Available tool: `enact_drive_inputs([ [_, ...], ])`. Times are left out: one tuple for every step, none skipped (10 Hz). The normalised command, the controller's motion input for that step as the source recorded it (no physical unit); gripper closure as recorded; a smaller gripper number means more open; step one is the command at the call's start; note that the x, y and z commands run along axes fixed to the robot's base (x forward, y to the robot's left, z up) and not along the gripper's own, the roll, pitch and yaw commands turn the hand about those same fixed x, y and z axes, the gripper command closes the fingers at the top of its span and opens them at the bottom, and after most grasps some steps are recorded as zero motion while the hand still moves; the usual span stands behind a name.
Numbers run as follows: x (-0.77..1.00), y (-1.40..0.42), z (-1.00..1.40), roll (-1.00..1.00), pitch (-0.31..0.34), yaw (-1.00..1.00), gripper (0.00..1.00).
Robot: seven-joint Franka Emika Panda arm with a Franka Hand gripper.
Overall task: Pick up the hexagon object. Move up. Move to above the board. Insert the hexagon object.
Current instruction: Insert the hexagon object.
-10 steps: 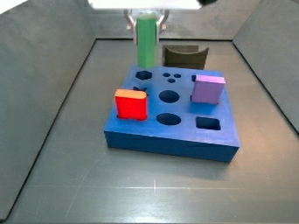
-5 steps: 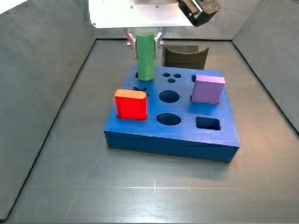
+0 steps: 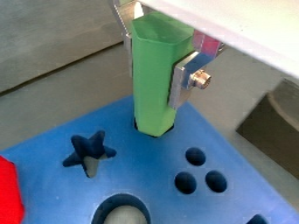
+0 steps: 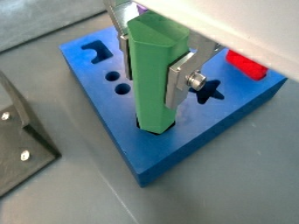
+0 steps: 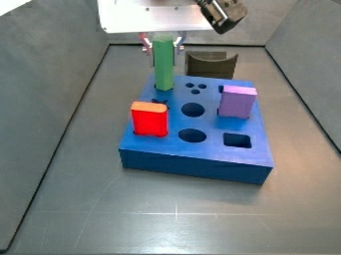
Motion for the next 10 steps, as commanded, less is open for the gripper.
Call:
enact_drive_inputs([
  [0.11,0.00,-0.67,0.28,0.000,0.00,1.00],
  [0.26,0.02,-0.83,0.16,0.000,-0.11,1.00],
  [0.42,0.07,-0.99,0.08,-0.004,-0.21,1.00],
  [0.44,0.10,-1.00,0.03,-0.013,-0.24,1.00],
  [0.51,0.16,-1.00,0.00,0.000,-0.26,1.00],
  [0.51,0.17,-1.00,0.00,-0.003,-0.30,1.00],
  [0.45,0.19,-1.00,0.00,-0.003,-0.31,1.00],
  [0.25,0.15,-0.96,-0.04,0.000,-0.38,1.00],
  [0.11,0.17,-0.76,-0.14,0.000,-0.57,1.00],
  [0.11,0.18,-0.57,-0.24,0.000,-0.42,1.00],
])
